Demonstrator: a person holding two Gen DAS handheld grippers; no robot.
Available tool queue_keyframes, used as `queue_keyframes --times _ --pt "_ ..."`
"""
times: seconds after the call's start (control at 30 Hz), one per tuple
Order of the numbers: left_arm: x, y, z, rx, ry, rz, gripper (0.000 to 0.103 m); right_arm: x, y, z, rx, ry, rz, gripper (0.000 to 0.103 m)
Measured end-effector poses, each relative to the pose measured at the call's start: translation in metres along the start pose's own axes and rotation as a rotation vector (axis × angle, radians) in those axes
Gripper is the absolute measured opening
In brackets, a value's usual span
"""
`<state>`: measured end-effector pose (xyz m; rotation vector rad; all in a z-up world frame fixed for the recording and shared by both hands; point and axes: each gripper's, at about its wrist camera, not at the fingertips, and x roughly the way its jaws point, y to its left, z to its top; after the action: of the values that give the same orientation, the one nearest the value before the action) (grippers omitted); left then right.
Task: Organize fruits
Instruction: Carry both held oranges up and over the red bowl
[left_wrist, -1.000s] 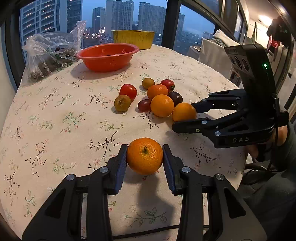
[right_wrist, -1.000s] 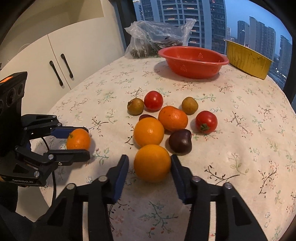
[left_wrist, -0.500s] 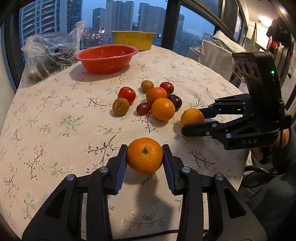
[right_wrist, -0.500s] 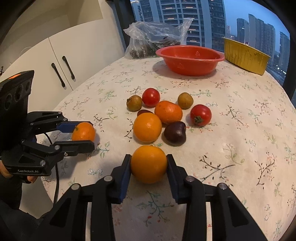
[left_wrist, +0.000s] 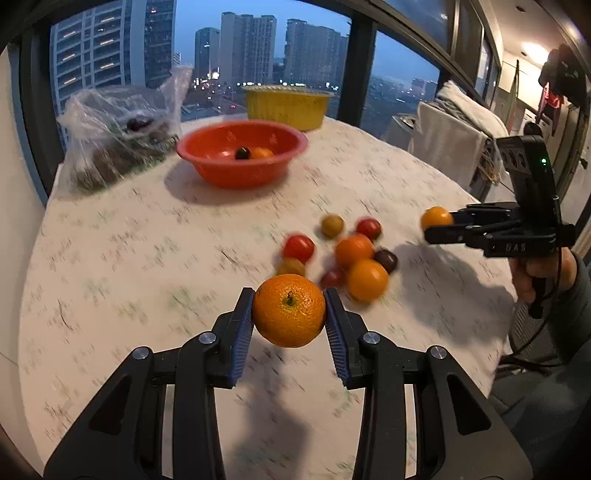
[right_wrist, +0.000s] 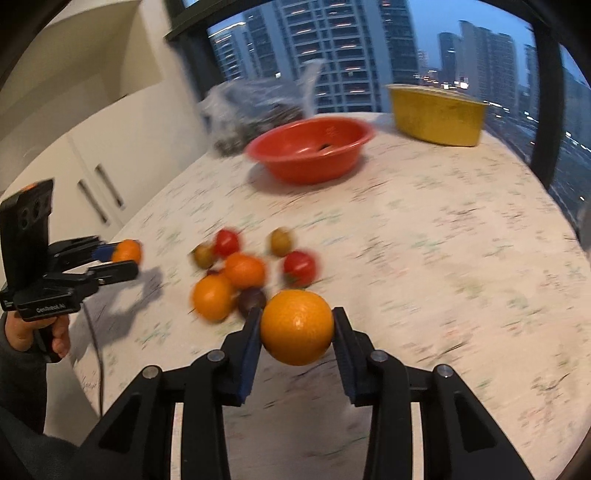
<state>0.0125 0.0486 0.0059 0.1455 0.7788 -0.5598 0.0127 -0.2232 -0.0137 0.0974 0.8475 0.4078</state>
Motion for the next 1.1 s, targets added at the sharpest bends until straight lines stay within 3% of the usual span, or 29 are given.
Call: queue_keyframes --times 0.3,0.5,0.67,0.83,1.1 --pt "0.021 0.032 0.071 0.028 -0.031 0.035 0.035 -0.006 -0.031 0.054 0.01 -0.074 -0.042 0.039" --pt "0.06 0.053 0.135 0.038 -0.034 0.063 0.035 0.009 -0.029 0.115 -0.031 -0.104 -0.02 0.039" --pt "0.107 0.062 0.182 0.052 0.0 0.089 0.035 0.043 -0.024 0.162 -0.035 -0.067 0.024 0.04" --pt "0.152 0.069 0.199 0.061 0.055 0.097 0.035 0.09 -0.02 0.194 -0.012 -0.002 0.064 0.04" --pt "0.197 0.08 0.201 0.049 0.099 0.097 0.035 0.147 -0.026 0.209 -0.014 0.064 -0.008 0.04"
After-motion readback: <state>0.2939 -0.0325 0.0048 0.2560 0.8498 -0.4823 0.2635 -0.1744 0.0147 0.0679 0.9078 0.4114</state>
